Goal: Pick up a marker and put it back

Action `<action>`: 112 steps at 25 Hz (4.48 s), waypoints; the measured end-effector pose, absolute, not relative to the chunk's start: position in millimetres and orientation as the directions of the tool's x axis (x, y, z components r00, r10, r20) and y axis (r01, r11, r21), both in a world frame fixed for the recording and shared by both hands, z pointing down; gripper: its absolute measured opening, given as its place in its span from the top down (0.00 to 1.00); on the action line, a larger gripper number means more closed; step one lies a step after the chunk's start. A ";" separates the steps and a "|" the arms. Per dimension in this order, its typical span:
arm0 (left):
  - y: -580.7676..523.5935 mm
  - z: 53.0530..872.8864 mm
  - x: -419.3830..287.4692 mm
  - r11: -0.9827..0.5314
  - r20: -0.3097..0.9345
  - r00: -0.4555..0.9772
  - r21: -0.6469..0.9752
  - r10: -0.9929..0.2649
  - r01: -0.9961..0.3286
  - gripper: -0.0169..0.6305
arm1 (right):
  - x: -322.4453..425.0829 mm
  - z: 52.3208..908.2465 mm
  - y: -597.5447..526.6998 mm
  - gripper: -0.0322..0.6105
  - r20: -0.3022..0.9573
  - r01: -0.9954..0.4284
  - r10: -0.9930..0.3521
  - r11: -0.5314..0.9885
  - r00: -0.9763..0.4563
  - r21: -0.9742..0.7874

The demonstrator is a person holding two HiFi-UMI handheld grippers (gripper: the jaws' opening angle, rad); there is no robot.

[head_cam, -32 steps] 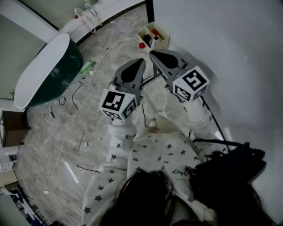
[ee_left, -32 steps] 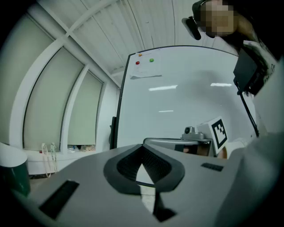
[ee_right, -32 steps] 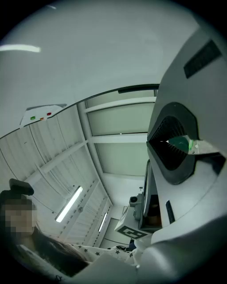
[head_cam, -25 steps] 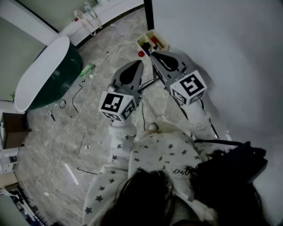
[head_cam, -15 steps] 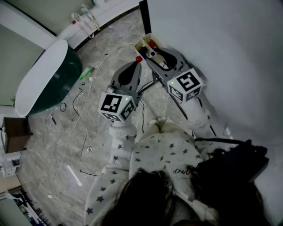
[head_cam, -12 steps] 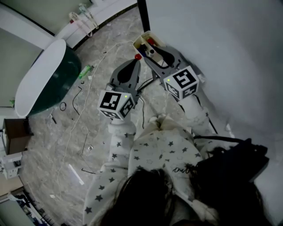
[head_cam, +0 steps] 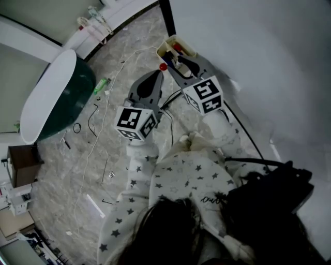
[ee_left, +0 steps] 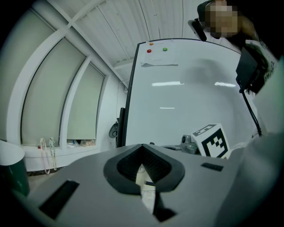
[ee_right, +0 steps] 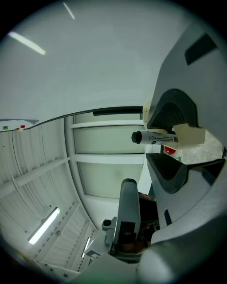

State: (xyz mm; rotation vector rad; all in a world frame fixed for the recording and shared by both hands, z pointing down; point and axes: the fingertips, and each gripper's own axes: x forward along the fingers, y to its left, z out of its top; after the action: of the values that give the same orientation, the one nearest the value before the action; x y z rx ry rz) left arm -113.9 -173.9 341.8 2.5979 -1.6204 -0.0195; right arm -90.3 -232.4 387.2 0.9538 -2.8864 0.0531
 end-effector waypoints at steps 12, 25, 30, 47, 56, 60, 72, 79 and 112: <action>-175.0 340.4 -113.4 -0.440 0.031 0.442 0.059 -0.896 -0.896 0.97 | -82.3 386.6 -236.4 0.82 0.095 -0.625 -0.622 0.781 -0.777 -0.005; -181.0 338.0 -105.5 -0.471 0.012 0.473 0.072 -0.881 -0.879 0.97 | -83.5 342.7 -227.9 0.82 0.049 -0.557 -0.556 0.830 -0.830 -0.019; -177.7 322.8 -102.3 -0.487 0.004 0.488 0.061 -0.873 -0.871 0.97 | -83.2 309.3 -218.2 0.82 0.015 -0.527 -0.527 0.850 -0.850 0.012; -140.5 261.0 -96.0 -0.506 -0.049 0.505 0.011 -0.862 -0.863 0.97 | -79.5 238.2 -171.9 0.82 -0.099 -0.422 -0.416 0.905 -0.904 0.051; -140.3 263.4 -105.1 -0.485 -0.062 0.484 0.011 -0.873 -0.874 0.97 | -84.4 241.1 -170.5 0.82 -0.104 -0.397 -0.391 0.917 -0.915 0.046; -140.7 262.2 -107.3 -0.476 -0.072 0.473 0.020 -0.878 -0.879 0.97 | -84.5 241.5 -170.4 0.82 -0.105 -0.395 -0.389 0.918 -0.915 0.047; -139.6 261.7 -104.5 -0.479 -0.086 0.477 0.003 -0.875 -0.878 0.97 | -85.8 239.9 -167.5 0.82 -0.105 -0.387 -0.380 0.920 -0.919 0.056; -151.9 276.4 -108.4 -0.470 -0.080 0.468 0.006 -0.880 -0.883 0.97 | -88.3 249.6 -177.2 0.82 -0.092 -0.412 -0.407 0.910 -0.909 0.048; -169.9 333.2 -104.3 -0.467 -0.025 0.467 0.048 -0.884 -0.883 0.97 | -97.8 364.6 -209.8 0.82 0.063 -0.487 -0.487 0.873 -0.871 0.022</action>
State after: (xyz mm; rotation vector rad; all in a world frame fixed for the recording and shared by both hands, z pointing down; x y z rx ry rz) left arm -104.3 -169.9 333.2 2.6663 -1.6067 -0.0721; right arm -97.8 -209.8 364.6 0.7744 -2.9758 -0.0087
